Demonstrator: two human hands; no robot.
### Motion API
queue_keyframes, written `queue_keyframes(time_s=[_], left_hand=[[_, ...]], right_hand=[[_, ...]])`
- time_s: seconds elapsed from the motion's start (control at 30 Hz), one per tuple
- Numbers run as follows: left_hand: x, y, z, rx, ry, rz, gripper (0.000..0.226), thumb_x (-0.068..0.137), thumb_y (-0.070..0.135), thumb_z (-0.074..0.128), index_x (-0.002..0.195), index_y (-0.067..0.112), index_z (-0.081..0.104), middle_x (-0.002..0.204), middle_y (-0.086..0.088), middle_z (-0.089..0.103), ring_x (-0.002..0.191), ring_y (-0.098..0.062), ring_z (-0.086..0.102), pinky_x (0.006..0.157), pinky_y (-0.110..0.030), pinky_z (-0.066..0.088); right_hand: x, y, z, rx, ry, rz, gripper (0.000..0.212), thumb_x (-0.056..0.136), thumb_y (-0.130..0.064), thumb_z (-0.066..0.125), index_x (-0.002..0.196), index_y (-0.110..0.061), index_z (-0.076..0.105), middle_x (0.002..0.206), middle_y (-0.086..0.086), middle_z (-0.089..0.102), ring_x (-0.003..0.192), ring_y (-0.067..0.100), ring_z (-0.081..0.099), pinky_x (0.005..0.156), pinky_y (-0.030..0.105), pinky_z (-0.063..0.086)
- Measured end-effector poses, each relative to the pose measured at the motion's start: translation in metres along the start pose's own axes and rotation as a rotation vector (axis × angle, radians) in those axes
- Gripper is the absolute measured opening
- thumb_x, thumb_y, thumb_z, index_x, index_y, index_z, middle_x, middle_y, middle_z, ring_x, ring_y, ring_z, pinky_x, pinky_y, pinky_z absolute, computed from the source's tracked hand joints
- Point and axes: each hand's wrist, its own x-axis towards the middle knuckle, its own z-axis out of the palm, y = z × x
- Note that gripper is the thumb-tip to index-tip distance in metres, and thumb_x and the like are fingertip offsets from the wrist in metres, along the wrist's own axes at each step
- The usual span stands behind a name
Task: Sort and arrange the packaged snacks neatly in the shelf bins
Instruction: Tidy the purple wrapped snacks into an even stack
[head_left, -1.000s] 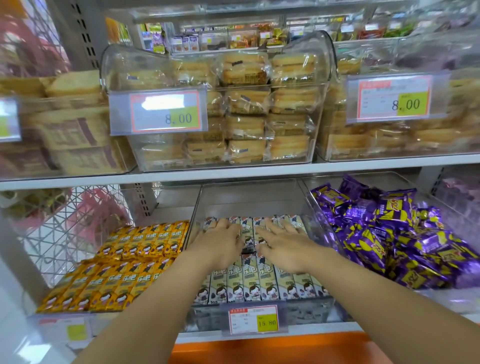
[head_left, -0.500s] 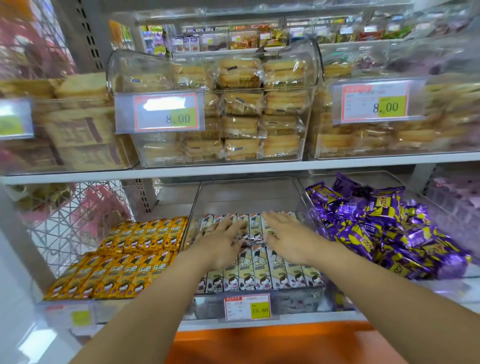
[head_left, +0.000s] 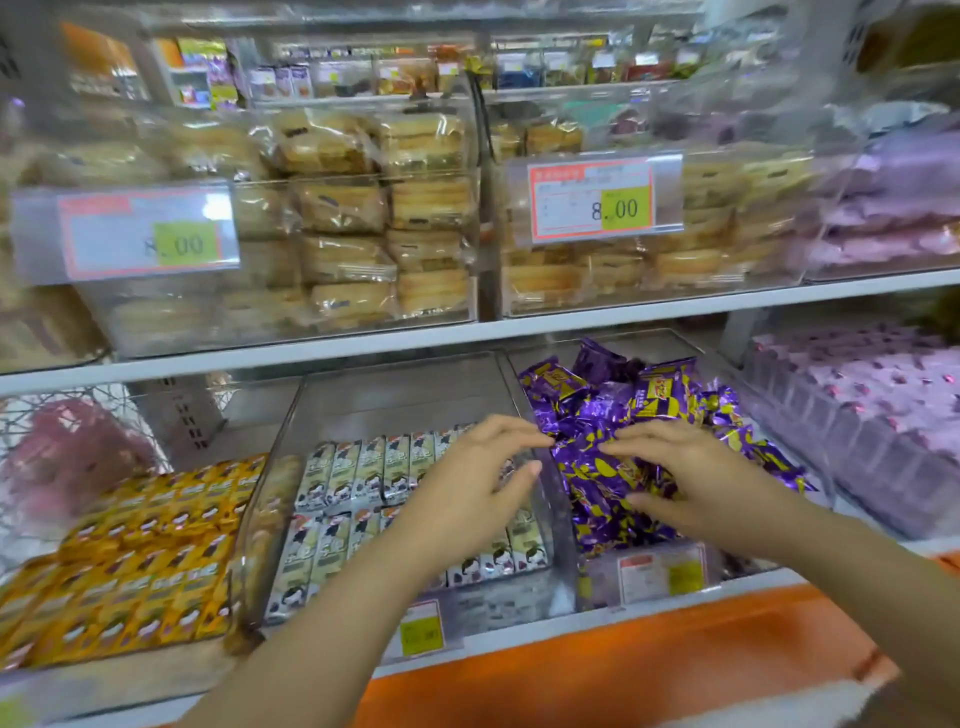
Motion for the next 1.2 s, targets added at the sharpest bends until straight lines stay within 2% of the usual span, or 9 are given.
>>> queue_keyframes(time_s=[0.07, 0.2, 0.33, 0.5, 0.6, 0.73, 0.9, 1.0, 1.2], left_hand=[[0.008, -0.002, 0.014, -0.045, -0.013, 0.002, 0.029, 0.097, 0.027, 0.048, 0.125, 0.032, 0.058, 0.128, 0.02, 0.045, 0.122, 0.001, 0.039, 0.089, 0.005, 0.021], [0.023, -0.011, 0.035, -0.058, -0.014, 0.015, 0.026, 0.097, 0.03, 0.049, 0.12, 0.036, 0.061, 0.124, 0.022, 0.048, 0.122, 0.003, 0.038, 0.101, -0.017, 0.031], [0.041, -0.014, 0.039, -0.053, 0.057, 0.043, 0.026, 0.091, 0.036, 0.05, 0.107, 0.028, 0.069, 0.107, 0.021, 0.06, 0.109, 0.005, 0.042, 0.093, -0.002, 0.022], [0.048, -0.019, 0.041, -0.03, 0.088, 0.043, 0.032, 0.085, 0.048, 0.044, 0.101, 0.034, 0.069, 0.099, 0.021, 0.063, 0.107, -0.002, 0.047, 0.093, -0.005, 0.025], [0.048, -0.019, 0.044, -0.023, 0.096, 0.008, 0.031, 0.085, 0.05, 0.044, 0.099, 0.037, 0.068, 0.094, 0.025, 0.061, 0.106, 0.001, 0.046, 0.091, -0.006, 0.027], [0.05, -0.01, 0.046, 0.005, 0.131, -0.058, 0.032, 0.084, 0.051, 0.043, 0.098, 0.037, 0.068, 0.093, 0.028, 0.06, 0.105, 0.006, 0.045, 0.089, -0.004, 0.027], [0.055, 0.009, 0.045, 0.34, 0.012, -0.162, 0.03, 0.09, 0.042, 0.043, 0.104, 0.033, 0.068, 0.103, 0.017, 0.06, 0.109, -0.009, 0.048, 0.101, -0.036, 0.037], [0.066, 0.031, 0.046, 0.724, -0.222, -0.306, 0.036, 0.094, 0.048, 0.042, 0.124, 0.034, 0.056, 0.129, 0.008, 0.053, 0.129, -0.014, 0.037, 0.116, -0.049, 0.012], [0.081, 0.051, 0.069, 0.915, -0.291, -0.456, 0.065, 0.082, 0.07, 0.044, 0.124, 0.022, 0.052, 0.117, -0.005, 0.062, 0.125, -0.027, 0.045, 0.11, -0.065, -0.005]], right_hand=[[-0.002, 0.023, 0.01, -0.062, -0.028, -0.092, 0.065, 0.075, -0.043, 0.071, 0.135, -0.036, 0.048, 0.132, 0.0, 0.054, 0.118, 0.023, 0.053, 0.097, 0.038, 0.041], [0.01, 0.05, 0.019, -0.36, -0.062, -0.215, 0.087, 0.062, -0.064, 0.071, 0.137, -0.033, 0.04, 0.127, 0.004, 0.059, 0.101, 0.022, 0.066, 0.079, 0.036, 0.052], [0.036, 0.06, 0.02, -0.366, 0.009, -0.336, 0.082, 0.065, -0.064, 0.069, 0.135, -0.033, 0.04, 0.125, 0.004, 0.059, 0.093, 0.02, 0.066, 0.077, 0.035, 0.052], [0.068, 0.068, 0.019, -0.318, 0.156, -0.369, 0.074, 0.061, -0.039, 0.085, 0.127, -0.029, 0.051, 0.115, 0.009, 0.064, 0.089, 0.025, 0.067, 0.079, 0.037, 0.051], [0.08, 0.067, 0.018, -0.365, 0.181, -0.363, 0.067, 0.061, -0.043, 0.083, 0.123, -0.029, 0.06, 0.108, 0.008, 0.067, 0.088, 0.024, 0.068, 0.077, 0.035, 0.051], [0.082, 0.064, 0.015, -0.335, 0.095, -0.29, 0.069, 0.068, -0.055, 0.074, 0.13, -0.032, 0.053, 0.107, 0.005, 0.064, 0.092, 0.025, 0.065, 0.082, 0.037, 0.047], [0.074, 0.06, 0.004, -0.326, -0.006, -0.292, 0.074, 0.082, -0.065, 0.05, 0.146, -0.035, 0.025, 0.137, 0.003, 0.038, 0.123, 0.024, 0.041, 0.101, 0.036, 0.027], [0.069, 0.058, 0.0, -0.329, -0.043, -0.316, 0.074, 0.081, -0.064, 0.053, 0.144, -0.031, 0.03, 0.151, 0.002, 0.023, 0.132, 0.023, 0.028, 0.105, 0.037, 0.023], [0.067, 0.057, -0.004, -0.155, -0.048, -0.265, 0.06, 0.078, -0.042, 0.069, 0.125, -0.022, 0.038, 0.125, -0.003, 0.052, 0.115, 0.02, 0.036, 0.096, 0.035, 0.034]])
